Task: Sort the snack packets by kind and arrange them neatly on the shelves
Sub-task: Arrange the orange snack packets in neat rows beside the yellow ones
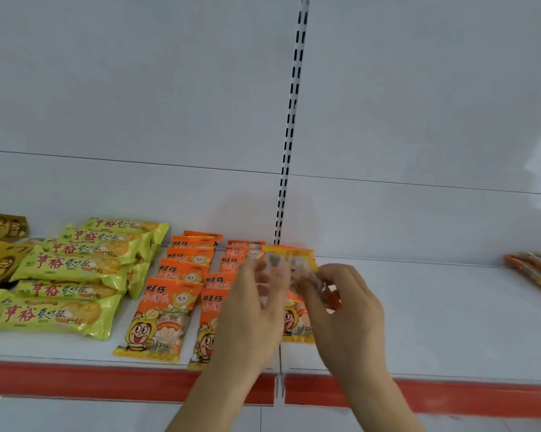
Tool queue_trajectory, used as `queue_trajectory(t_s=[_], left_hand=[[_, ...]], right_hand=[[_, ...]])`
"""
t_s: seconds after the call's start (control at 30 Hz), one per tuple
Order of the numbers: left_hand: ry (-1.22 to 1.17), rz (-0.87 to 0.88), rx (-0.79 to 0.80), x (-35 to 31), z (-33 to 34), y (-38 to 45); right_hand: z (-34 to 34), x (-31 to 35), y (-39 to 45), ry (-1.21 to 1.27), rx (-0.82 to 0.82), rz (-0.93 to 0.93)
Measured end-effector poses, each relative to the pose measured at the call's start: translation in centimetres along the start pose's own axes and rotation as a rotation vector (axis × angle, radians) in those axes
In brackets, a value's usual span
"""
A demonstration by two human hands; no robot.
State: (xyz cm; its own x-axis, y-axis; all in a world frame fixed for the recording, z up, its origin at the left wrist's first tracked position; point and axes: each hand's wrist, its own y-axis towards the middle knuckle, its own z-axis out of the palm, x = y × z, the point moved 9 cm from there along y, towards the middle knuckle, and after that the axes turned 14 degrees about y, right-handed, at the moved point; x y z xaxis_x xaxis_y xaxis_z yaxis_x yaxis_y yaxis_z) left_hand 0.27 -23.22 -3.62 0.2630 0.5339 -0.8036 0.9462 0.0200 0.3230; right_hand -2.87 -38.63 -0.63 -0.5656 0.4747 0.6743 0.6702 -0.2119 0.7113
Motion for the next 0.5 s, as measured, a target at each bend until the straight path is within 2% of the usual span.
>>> queue_trajectory(t_s=[0.07, 0.17, 0.27, 0.33, 0.43, 0.5], left_hand=[[-0.152, 0.019, 0.056, -0.9, 0.6, -0.2], [-0.282, -0.029, 0.006, 0.1, 0.3, 0.3], [-0.474, -0.249, 0.012, 2.5, 0.4, 0.6], [-0.473, -0.261, 0.047, 2.1, 0.2, 0.6], [-0.402, -0.231, 0.126, 1.3, 0.4, 0.8], [-0.443, -0.229, 0.124, 1.4, 0.4, 0.9]], right_hand=[[1.0, 0.8, -0.9, -0.084, 0.04, -0.171], [2.2, 0.7, -1.9, -0.039, 0.149, -0.21], [0.7, -0.4, -1.7, 0.057, 0.092, -0.057], [0.2, -1.5, -1.1, 0.107, 0.11, 0.094], [1.3, -2.3, -1.5, 0.299, 0.287, 0.318], [0.8, -2.6, -1.4, 0.307, 0.256, 0.355]])
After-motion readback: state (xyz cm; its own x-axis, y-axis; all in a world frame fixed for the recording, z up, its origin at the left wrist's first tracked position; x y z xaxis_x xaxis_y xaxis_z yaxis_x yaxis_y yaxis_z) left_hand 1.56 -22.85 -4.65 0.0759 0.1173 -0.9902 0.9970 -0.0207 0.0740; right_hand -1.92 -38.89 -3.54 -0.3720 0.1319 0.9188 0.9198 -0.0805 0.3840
